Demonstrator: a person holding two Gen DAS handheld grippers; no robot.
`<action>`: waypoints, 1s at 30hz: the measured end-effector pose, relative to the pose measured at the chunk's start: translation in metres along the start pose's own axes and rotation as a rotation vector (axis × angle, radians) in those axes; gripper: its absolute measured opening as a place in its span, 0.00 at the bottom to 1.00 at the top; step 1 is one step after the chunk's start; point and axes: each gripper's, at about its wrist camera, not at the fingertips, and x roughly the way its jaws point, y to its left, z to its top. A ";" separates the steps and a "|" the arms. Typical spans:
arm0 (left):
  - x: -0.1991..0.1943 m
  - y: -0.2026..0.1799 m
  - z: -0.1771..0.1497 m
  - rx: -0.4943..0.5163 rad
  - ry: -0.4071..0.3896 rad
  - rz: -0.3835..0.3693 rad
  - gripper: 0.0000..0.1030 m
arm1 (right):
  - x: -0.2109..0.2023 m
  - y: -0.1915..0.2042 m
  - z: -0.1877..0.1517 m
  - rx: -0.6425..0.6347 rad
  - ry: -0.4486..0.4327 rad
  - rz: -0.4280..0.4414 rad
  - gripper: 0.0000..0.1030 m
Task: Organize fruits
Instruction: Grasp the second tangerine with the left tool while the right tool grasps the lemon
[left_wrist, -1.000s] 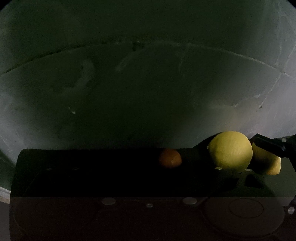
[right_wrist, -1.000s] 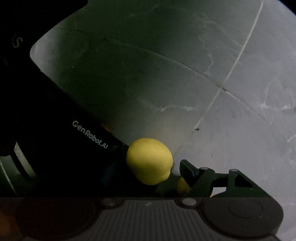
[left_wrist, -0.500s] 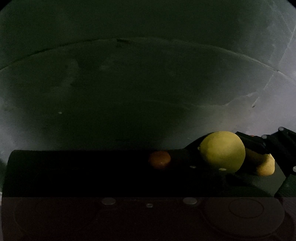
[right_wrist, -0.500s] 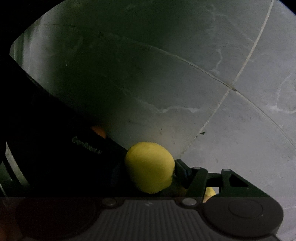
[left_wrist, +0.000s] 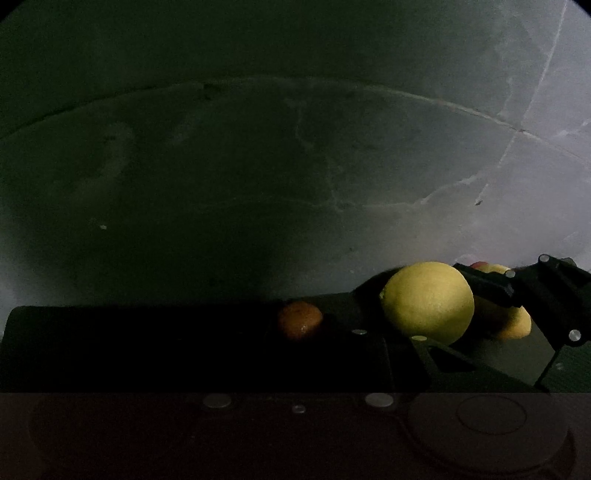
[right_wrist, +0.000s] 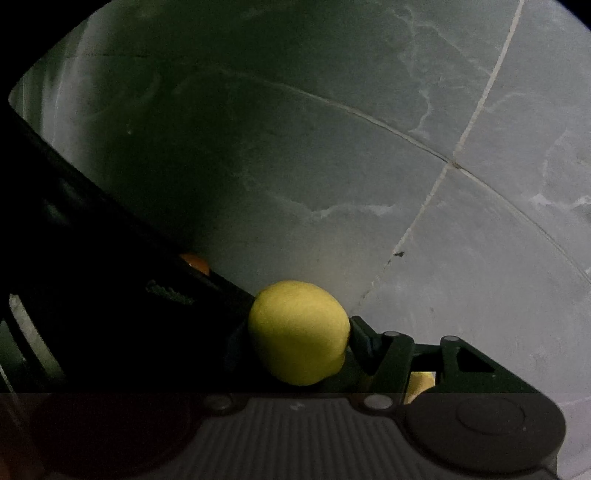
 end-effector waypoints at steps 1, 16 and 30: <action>-0.002 0.002 0.000 0.000 -0.003 -0.002 0.29 | 0.000 -0.001 -0.002 0.000 0.001 -0.002 0.61; -0.033 0.021 -0.015 0.000 -0.033 -0.018 0.29 | -0.048 0.008 -0.004 0.012 -0.028 -0.018 0.61; -0.072 0.019 -0.046 0.004 -0.030 -0.030 0.30 | -0.093 0.024 -0.016 0.044 -0.053 -0.035 0.61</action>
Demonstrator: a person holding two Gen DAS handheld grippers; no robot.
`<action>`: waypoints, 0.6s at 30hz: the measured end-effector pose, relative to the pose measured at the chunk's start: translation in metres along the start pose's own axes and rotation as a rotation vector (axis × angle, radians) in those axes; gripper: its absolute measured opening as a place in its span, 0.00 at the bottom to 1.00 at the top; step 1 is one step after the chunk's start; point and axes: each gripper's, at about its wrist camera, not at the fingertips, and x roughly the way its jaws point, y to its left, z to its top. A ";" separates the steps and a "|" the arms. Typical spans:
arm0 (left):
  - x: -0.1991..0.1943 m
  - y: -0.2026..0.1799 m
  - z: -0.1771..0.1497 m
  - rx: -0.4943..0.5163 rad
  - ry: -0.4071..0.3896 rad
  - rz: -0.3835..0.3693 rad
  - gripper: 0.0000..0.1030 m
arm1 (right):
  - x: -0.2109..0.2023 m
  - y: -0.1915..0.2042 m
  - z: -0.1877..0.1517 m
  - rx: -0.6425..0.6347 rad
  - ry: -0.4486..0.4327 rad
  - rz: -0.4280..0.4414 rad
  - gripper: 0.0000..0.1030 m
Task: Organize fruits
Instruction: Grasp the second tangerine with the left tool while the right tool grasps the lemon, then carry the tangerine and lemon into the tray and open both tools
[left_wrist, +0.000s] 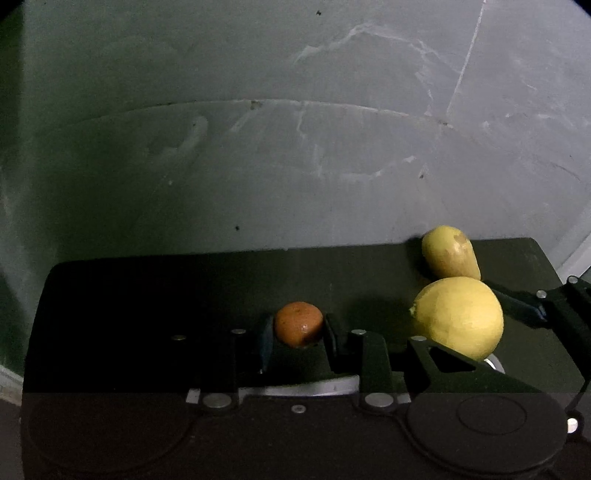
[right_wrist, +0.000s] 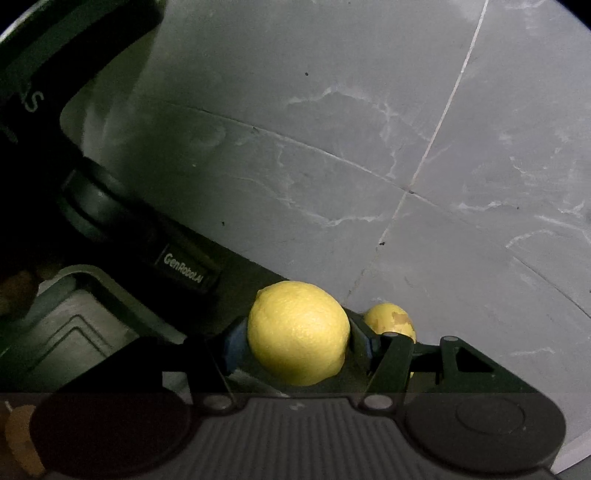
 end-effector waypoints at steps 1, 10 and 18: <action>-0.002 0.001 -0.003 -0.001 0.003 0.000 0.30 | -0.003 0.003 -0.001 0.002 0.001 0.000 0.61; -0.013 0.005 -0.024 -0.001 0.028 -0.004 0.30 | -0.029 0.024 -0.018 0.023 0.025 0.012 0.61; -0.022 0.010 -0.042 0.003 0.057 -0.013 0.30 | -0.042 0.041 -0.032 0.036 0.063 0.037 0.61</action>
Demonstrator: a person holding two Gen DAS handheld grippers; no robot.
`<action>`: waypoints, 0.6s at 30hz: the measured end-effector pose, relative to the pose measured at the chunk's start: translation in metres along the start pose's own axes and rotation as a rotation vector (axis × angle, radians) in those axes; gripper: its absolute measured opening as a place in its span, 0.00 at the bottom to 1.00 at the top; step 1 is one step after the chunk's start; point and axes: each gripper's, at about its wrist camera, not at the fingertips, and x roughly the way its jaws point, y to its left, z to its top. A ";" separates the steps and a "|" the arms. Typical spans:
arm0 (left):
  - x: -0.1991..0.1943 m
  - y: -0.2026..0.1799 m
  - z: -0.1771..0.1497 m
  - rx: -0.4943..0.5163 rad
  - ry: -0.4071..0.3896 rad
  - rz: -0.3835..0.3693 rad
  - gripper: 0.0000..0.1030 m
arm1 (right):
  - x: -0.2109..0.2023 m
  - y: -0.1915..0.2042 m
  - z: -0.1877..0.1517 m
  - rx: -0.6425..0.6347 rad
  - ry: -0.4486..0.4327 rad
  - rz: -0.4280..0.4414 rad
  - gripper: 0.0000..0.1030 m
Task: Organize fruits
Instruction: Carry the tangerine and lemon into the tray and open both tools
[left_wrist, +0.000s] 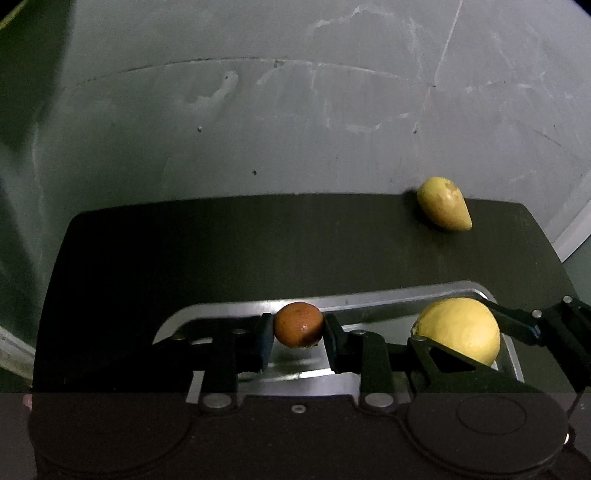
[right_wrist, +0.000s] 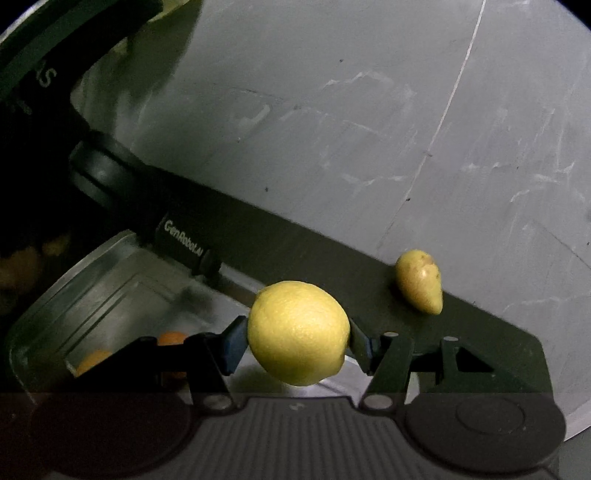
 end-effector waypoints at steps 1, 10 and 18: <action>-0.001 0.001 -0.002 0.000 0.003 0.000 0.30 | 0.001 0.001 -0.001 -0.001 0.004 0.004 0.61; -0.006 0.007 -0.020 -0.002 0.035 0.001 0.30 | 0.003 0.012 -0.009 0.004 0.046 0.029 0.61; -0.006 0.011 -0.029 0.000 0.060 0.008 0.30 | 0.006 0.015 -0.012 0.017 0.067 0.034 0.61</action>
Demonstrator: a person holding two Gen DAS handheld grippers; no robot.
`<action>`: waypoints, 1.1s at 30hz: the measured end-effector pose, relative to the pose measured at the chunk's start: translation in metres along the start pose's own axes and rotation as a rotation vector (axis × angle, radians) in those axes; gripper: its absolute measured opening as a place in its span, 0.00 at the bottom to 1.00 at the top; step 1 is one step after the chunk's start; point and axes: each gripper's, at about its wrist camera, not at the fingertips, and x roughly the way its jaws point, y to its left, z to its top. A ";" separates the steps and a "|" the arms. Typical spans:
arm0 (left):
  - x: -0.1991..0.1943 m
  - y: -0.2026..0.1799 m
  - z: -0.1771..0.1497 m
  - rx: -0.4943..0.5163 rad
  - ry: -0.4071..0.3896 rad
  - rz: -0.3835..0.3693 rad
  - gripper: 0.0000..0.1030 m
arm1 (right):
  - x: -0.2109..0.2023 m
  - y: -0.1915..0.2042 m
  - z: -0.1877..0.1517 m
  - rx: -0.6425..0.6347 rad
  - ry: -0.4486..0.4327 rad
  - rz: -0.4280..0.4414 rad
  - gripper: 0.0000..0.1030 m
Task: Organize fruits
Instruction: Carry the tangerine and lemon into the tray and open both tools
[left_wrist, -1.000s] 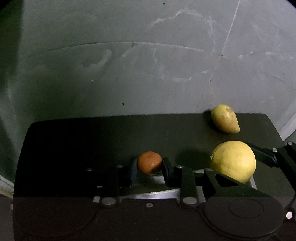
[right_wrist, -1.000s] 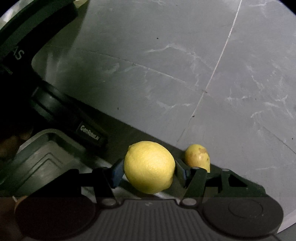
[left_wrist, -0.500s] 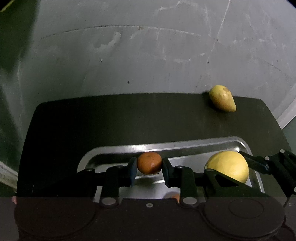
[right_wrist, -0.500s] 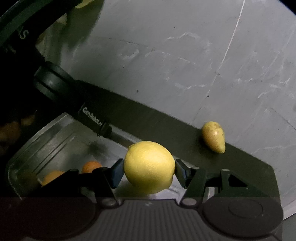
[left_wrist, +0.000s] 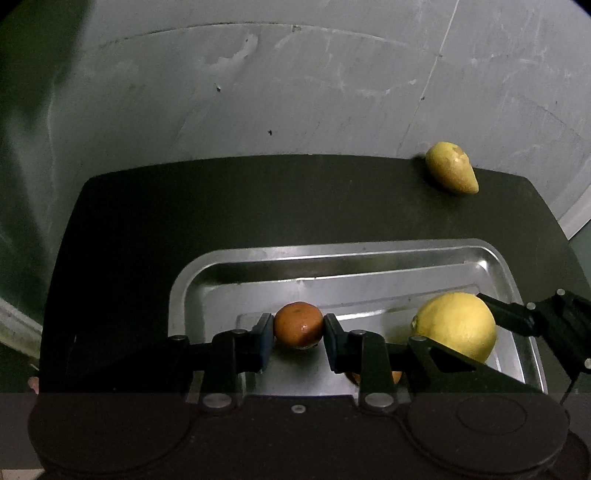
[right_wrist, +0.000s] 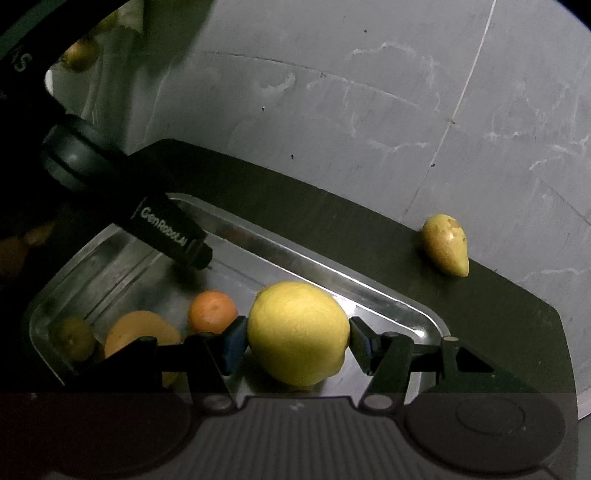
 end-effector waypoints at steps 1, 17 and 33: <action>0.000 0.000 -0.001 0.001 0.003 -0.001 0.30 | 0.000 0.001 0.000 0.000 0.002 0.001 0.61; 0.002 0.001 -0.006 0.018 0.037 0.007 0.30 | 0.001 0.002 0.000 0.010 0.017 -0.003 0.61; 0.003 0.003 -0.008 0.035 0.044 -0.004 0.30 | 0.000 0.000 -0.003 0.023 0.016 -0.008 0.62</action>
